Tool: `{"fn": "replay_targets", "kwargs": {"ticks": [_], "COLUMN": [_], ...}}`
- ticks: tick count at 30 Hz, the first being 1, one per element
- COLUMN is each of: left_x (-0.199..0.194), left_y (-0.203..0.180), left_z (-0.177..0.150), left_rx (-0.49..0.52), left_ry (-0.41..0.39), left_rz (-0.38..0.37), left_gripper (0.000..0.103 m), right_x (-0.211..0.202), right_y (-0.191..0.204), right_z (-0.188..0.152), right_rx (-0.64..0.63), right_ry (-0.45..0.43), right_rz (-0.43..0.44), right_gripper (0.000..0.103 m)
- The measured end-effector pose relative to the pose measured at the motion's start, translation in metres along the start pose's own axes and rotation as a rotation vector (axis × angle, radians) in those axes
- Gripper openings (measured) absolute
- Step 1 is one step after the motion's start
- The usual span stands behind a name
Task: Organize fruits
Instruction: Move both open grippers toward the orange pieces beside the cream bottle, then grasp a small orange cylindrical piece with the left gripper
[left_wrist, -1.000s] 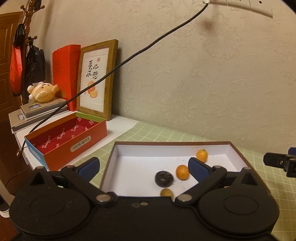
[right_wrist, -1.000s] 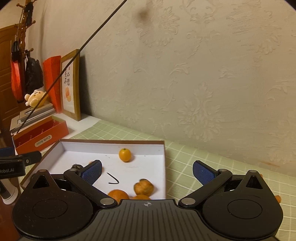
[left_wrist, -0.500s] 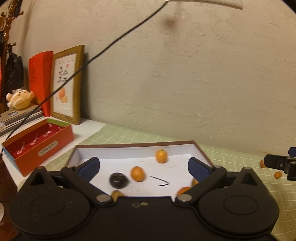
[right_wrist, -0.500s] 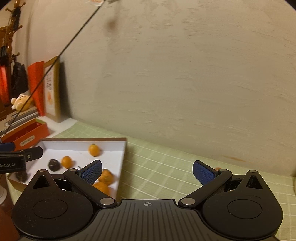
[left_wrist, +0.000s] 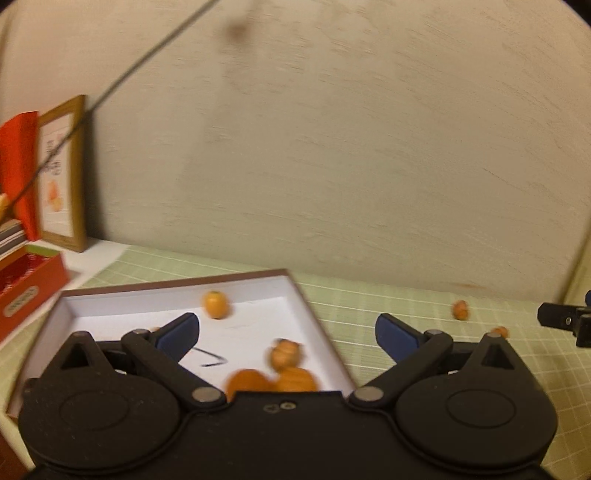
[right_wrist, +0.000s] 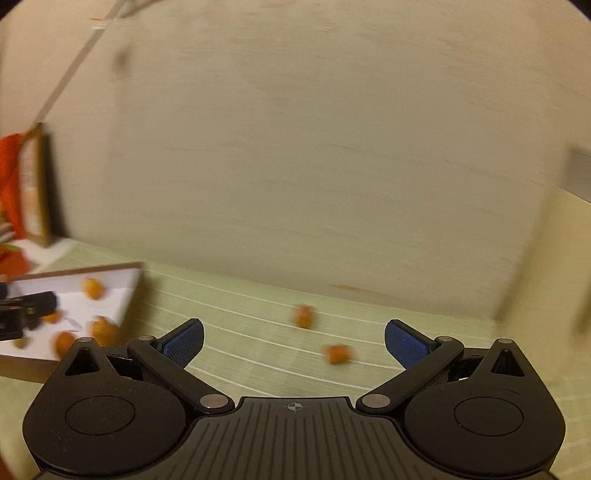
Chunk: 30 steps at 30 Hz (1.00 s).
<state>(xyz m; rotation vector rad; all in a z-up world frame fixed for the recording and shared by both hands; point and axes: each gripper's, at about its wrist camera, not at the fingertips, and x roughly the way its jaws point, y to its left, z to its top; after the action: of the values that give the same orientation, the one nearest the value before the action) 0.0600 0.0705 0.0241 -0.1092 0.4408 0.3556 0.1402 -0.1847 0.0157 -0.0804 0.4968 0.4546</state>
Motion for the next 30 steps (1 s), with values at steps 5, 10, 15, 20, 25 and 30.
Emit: {"fn": "replay_targets", "kwargs": {"ticks": [5, 10, 15, 20, 25, 30], "left_x": [0.016, 0.035, 0.060, 0.083, 0.102, 0.120], "left_y": [-0.041, -0.087, -0.134, -0.185, -0.218, -0.230], "left_z": [-0.003, -0.008, -0.016, -0.023, -0.035, -0.035], "left_rx": [0.036, 0.077, 0.115, 0.147, 0.158, 0.133], "left_ry": [0.020, 0.039, 0.079, 0.103, 0.151, 0.178], "left_rz": [-0.062, -0.128, -0.202, -0.245, -0.276, -0.244], "left_gripper": [0.095, 0.094, 0.084, 0.072, 0.062, 0.048], "right_x": [-0.005, -0.014, -0.017, -0.012, -0.004, 0.007], "right_y": [-0.051, -0.097, -0.145, -0.190, -0.208, -0.217], "right_z": [-0.014, -0.027, -0.038, -0.048, -0.047, -0.051], "right_rx": [0.055, 0.098, 0.175, 0.262, 0.289, 0.287], "right_ry": [0.024, 0.024, 0.032, 0.055, 0.047, 0.062], "right_rz": [-0.132, -0.223, -0.317, -0.356, -0.379, -0.384], "right_gripper": [0.103, 0.103, 0.103, 0.103, 0.103, 0.103]}}
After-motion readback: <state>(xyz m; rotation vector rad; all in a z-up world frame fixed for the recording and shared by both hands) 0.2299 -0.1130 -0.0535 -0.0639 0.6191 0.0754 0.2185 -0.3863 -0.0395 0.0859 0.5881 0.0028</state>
